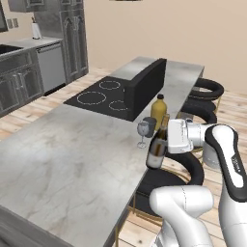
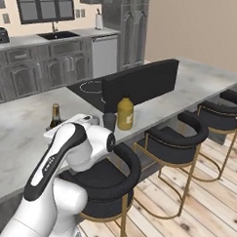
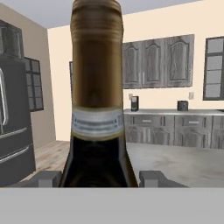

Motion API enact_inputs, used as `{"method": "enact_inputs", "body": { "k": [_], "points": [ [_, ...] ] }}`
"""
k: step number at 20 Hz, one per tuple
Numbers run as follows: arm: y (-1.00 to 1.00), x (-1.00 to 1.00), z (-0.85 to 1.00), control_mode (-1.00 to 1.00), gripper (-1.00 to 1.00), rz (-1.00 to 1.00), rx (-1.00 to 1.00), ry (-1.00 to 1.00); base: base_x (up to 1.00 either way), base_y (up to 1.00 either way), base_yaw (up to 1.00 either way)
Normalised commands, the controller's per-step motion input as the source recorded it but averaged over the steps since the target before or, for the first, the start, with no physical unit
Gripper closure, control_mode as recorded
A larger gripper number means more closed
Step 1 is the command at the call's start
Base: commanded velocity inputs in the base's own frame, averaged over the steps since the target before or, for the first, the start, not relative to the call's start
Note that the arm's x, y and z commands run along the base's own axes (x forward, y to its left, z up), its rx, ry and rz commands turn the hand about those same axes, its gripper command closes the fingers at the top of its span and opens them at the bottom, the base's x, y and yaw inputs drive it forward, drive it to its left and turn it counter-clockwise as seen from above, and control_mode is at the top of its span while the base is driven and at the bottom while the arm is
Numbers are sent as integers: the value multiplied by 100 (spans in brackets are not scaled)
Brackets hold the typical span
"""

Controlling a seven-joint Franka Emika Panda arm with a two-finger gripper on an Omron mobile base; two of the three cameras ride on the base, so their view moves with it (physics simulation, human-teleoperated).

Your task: There is a wine glass and glass cup on the dining counter. Place the wine bottle next to the wine glass and the juice bottle next to the glass cup.

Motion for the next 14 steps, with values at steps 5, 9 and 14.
{"method": "enact_inputs", "body": {
  "k": [5,9,14],
  "points": [
    [0,0,0,100,100,0,0,0,16,0,1],
    [0,0,0,100,100,0,0,0,0,0,1],
    [0,0,0,100,100,0,0,0,0,0,0]
  ]
}}
